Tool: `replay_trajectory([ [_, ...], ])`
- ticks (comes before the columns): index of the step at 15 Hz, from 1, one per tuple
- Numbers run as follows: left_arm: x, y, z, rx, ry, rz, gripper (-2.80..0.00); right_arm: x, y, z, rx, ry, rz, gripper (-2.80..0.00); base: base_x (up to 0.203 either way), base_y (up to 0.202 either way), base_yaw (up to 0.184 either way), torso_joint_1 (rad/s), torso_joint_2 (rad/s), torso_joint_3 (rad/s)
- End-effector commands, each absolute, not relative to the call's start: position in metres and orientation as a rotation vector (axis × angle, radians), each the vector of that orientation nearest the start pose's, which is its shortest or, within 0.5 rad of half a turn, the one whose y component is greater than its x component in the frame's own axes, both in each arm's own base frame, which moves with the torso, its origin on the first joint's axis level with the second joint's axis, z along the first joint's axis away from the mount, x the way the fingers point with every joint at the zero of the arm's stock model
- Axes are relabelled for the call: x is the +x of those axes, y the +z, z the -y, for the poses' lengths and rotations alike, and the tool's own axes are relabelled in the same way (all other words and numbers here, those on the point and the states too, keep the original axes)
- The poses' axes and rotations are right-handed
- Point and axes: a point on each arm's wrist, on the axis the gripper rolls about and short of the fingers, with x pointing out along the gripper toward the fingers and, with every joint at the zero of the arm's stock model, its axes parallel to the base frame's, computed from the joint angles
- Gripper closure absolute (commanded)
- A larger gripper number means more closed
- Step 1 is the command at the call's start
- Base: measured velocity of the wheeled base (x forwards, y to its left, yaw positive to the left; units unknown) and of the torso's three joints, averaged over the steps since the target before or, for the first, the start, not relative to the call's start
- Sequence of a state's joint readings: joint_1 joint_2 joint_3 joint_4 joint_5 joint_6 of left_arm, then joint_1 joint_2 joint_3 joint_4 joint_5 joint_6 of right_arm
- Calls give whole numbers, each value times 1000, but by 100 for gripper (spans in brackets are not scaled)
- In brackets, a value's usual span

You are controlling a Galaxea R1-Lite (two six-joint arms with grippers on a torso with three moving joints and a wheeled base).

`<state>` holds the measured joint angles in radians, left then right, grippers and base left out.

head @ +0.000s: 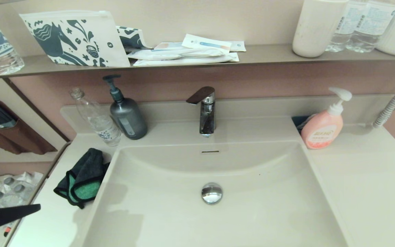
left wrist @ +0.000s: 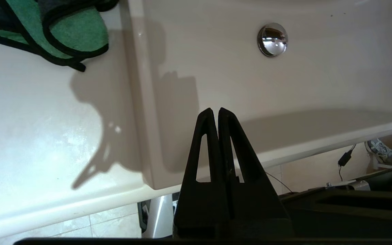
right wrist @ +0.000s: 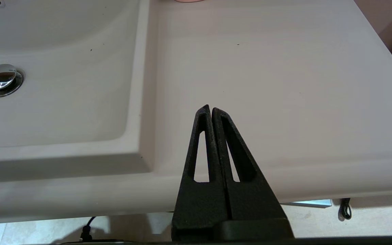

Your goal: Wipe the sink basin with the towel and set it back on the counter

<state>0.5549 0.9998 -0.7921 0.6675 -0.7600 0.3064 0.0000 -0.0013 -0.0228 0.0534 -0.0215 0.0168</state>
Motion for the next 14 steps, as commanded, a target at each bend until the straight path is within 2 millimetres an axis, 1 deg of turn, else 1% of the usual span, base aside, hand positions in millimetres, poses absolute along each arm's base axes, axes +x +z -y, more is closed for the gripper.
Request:
replay_trajectory([
  [1, 67, 220, -22, -205, -304, -605, 0, -25, 76, 0, 17, -22, -32, 0, 0, 0, 0, 0, 0, 0],
  [4, 52, 221, -13, -184, -290, -561, 0, -25, 76, 0, 17, -22, -32, 0, 0, 0, 0, 0, 0, 0],
  [5, 44, 223, -8, -197, -271, -537, 0, -25, 76, 0, 17, -22, -31, 0, 0, 0, 0, 0, 0, 0],
  [7, 36, 226, -2, -239, -229, -543, 0, -25, 76, 0, 17, -22, -30, 0, 0, 0, 0, 0, 0, 0],
  [8, 27, 228, 2, -241, -193, -529, 0, -25, 76, 0, 17, -22, -30, 0, 0, 0, 0, 0, 0, 0],
  [9, 16, 230, 6, -252, -180, -489, 0, -25, 76, 0, 17, -22, -30, 0, 0, 0, 0, 0, 0, 0],
  [11, -16, 229, 9, -277, -95, -363, 0, -25, 76, 0, 17, -22, -31, 0, 0, 0, 0, 0, 0, 0],
  [13, -41, 219, 7, -280, 18, -259, 0, -25, 76, 0, 17, -22, -31, 0, 0, 0, 0, 0, 0, 0],
  [14, -52, 212, 5, -275, 41, -217, 0, -25, 76, 0, 17, -22, -32, 0, 0, 0, 0, 0, 0, 0],
])
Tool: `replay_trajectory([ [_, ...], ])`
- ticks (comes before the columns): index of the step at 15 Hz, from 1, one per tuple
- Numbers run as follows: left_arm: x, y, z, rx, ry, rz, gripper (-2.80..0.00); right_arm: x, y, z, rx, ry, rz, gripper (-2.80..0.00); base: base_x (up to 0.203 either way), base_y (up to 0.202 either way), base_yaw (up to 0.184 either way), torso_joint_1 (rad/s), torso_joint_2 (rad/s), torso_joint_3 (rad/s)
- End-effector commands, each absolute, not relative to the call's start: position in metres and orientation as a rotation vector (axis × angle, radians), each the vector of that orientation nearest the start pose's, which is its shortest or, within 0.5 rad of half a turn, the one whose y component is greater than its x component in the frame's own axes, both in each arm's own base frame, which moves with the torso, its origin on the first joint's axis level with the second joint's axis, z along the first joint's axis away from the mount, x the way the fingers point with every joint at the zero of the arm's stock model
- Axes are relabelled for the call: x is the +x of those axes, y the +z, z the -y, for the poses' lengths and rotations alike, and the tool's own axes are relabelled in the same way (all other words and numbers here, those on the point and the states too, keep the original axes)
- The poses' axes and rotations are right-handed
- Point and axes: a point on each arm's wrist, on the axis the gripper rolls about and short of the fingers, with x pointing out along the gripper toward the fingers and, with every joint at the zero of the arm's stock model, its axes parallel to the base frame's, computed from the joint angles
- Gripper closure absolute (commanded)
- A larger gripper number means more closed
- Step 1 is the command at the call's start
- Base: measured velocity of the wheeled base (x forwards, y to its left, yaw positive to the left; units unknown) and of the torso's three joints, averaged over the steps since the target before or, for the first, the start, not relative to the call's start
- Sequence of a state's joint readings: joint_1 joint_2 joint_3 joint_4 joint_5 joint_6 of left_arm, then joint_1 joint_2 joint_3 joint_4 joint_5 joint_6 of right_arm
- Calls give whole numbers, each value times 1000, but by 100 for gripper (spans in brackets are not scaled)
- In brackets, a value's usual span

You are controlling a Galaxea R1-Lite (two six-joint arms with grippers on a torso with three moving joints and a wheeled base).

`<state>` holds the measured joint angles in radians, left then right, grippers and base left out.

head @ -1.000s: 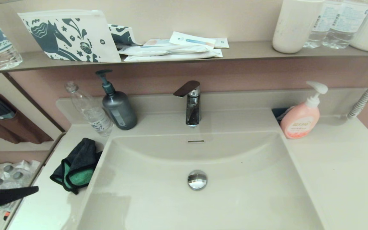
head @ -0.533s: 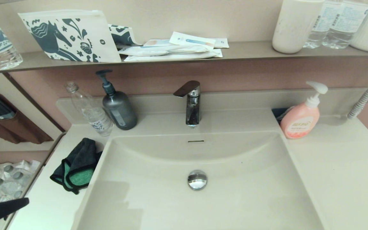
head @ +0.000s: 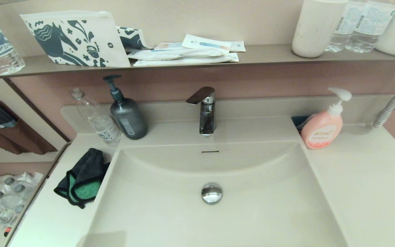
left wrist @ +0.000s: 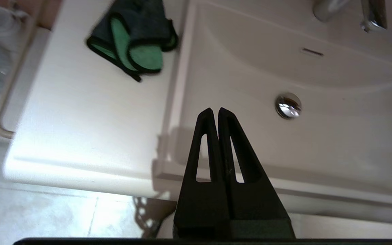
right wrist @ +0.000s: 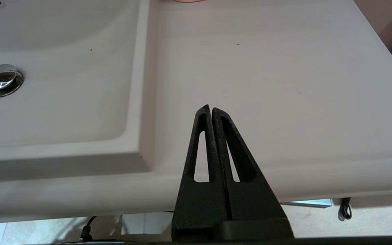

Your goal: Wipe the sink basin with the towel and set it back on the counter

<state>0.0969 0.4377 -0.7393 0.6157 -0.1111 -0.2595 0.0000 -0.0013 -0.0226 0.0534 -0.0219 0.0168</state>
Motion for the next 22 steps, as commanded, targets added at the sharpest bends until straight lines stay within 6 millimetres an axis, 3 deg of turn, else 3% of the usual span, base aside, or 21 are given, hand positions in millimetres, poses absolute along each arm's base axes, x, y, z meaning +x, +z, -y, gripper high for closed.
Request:
replay_trajectory([
  [1, -59, 205, 3, -270, 53, -187, 0, -25, 76, 0, 17, -22, -31, 0, 0, 0, 0, 0, 0, 0],
  [5, -70, 170, 1, -246, 59, -103, 0, -25, 76, 0, 17, -22, -31, 0, 0, 0, 0, 0, 0, 0],
  [8, -61, 136, 0, -174, 41, -15, 0, -25, 76, 0, 17, -22, -31, 0, 0, 0, 0, 0, 0, 0],
  [11, -46, 116, -1, -156, 76, 10, 0, -25, 76, 0, 17, -22, -31, 0, 0, 0, 0, 0, 0, 0],
  [16, -29, 93, -2, -140, 85, 55, 0, -25, 76, 0, 17, -22, -31, 0, 0, 0, 0, 0, 0, 0],
  [22, -26, 87, -1, -93, 54, 46, 0, -25, 76, 0, 17, -22, -32, 0, 0, 0, 0, 0, 0, 0],
])
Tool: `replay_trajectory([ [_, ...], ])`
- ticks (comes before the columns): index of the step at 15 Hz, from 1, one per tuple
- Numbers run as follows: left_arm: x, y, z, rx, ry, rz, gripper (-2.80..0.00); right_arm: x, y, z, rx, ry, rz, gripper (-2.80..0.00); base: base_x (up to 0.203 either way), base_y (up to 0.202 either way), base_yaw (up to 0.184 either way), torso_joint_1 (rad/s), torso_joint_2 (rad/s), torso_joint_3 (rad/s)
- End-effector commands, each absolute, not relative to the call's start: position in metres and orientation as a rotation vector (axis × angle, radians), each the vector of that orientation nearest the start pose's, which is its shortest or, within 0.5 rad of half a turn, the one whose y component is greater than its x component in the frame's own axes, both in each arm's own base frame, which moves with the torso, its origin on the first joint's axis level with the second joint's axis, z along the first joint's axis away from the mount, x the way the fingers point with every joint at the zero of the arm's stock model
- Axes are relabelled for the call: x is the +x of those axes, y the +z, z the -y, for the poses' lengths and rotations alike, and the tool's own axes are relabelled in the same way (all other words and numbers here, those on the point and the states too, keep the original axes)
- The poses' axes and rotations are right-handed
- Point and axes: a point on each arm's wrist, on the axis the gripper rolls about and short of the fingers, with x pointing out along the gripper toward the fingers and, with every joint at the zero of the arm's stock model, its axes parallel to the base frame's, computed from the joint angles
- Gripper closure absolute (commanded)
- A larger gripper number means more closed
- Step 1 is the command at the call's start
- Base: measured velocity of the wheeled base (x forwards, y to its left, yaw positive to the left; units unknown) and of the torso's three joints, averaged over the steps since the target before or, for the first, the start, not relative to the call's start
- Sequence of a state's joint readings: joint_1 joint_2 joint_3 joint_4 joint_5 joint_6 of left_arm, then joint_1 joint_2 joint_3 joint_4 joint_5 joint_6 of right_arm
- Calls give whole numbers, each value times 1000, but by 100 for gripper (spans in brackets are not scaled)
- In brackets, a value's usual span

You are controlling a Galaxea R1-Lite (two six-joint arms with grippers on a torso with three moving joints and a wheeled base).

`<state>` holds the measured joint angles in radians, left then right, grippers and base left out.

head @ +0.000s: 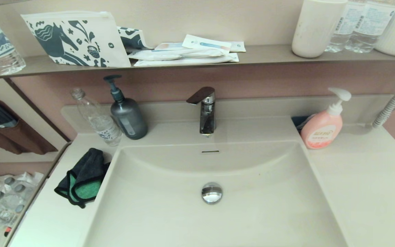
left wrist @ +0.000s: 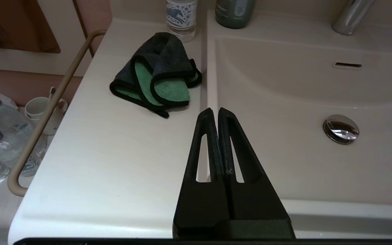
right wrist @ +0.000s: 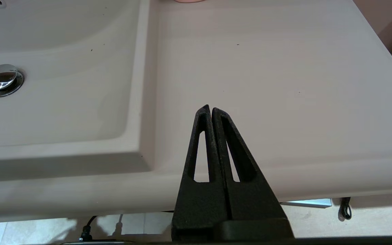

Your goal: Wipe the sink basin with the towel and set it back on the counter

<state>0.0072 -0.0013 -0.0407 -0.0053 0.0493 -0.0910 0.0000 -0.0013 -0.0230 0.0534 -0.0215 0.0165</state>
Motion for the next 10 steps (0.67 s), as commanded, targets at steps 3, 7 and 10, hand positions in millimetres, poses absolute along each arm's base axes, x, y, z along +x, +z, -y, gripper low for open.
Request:
replay_trajectory([
  [3, -23, 78, -1, -57, 41, 24, 0, -25, 76, 0, 17, -22, -32, 0, 0, 0, 0, 0, 0, 0],
  [7, -23, 76, -1, -58, 40, 1, 0, -25, 76, 0, 17, -22, -30, 0, 0, 0, 0, 0, 0, 0],
  [10, -23, 76, -1, -66, 41, 3, 0, -25, 76, 0, 17, -22, -30, 0, 0, 0, 0, 0, 0, 0],
])
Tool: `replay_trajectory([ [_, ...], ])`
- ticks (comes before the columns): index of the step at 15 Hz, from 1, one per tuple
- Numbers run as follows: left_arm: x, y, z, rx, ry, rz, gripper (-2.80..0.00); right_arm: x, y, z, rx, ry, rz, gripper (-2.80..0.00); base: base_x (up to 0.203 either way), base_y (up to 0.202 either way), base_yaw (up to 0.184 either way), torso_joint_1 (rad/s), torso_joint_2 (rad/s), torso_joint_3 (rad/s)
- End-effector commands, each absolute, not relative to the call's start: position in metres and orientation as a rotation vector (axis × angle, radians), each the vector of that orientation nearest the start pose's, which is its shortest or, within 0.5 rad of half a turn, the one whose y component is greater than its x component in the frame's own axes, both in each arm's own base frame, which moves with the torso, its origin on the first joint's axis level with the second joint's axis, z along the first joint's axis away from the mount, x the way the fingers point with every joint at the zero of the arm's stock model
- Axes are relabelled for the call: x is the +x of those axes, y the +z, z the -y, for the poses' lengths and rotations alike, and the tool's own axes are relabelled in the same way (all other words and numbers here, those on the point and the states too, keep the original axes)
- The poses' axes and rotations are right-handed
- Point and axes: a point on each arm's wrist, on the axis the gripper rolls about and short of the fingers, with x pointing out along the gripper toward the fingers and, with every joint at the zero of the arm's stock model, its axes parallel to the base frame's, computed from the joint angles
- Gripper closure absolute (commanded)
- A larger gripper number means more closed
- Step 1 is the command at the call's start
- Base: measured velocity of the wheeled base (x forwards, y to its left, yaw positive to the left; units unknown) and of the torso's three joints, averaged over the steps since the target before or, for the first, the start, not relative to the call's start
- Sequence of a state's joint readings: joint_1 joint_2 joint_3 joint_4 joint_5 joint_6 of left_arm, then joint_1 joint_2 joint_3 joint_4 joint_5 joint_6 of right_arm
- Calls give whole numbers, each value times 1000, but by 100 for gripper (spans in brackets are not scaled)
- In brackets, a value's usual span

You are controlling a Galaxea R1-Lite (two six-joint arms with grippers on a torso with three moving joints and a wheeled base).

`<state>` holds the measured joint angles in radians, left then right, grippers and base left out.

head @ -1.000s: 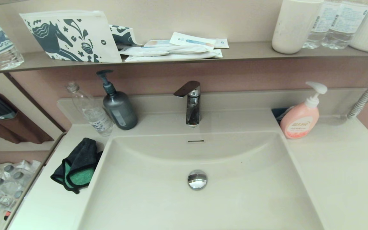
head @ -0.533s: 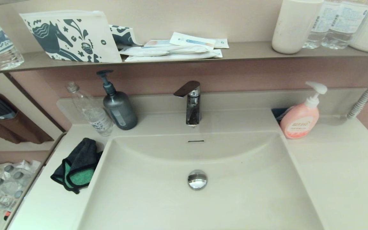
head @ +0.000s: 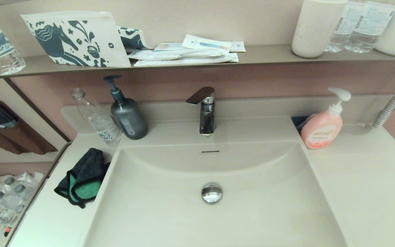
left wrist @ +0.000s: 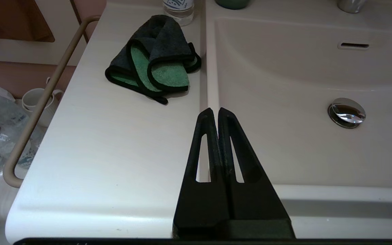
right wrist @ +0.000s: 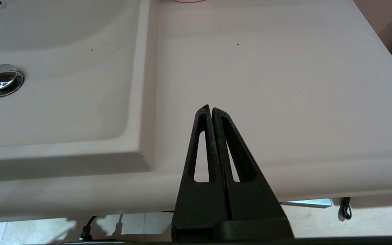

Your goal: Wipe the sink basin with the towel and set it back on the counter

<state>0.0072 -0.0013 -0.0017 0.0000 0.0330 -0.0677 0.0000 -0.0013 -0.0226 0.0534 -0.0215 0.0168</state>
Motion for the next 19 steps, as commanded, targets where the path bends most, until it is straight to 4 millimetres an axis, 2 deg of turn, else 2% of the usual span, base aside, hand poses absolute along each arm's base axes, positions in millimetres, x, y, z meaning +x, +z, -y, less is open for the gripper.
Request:
replay_trajectory([
  [1, -23, 76, -1, -76, 42, 3, 0, -25, 76, 0, 17, -22, -31, 0, 0, 0, 0, 0, 0, 0],
  [19, -23, 76, -1, -81, 43, 3, 0, -25, 76, 1, 29, -23, -31, 0, 0, 0, 0, 0, 0, 0],
])
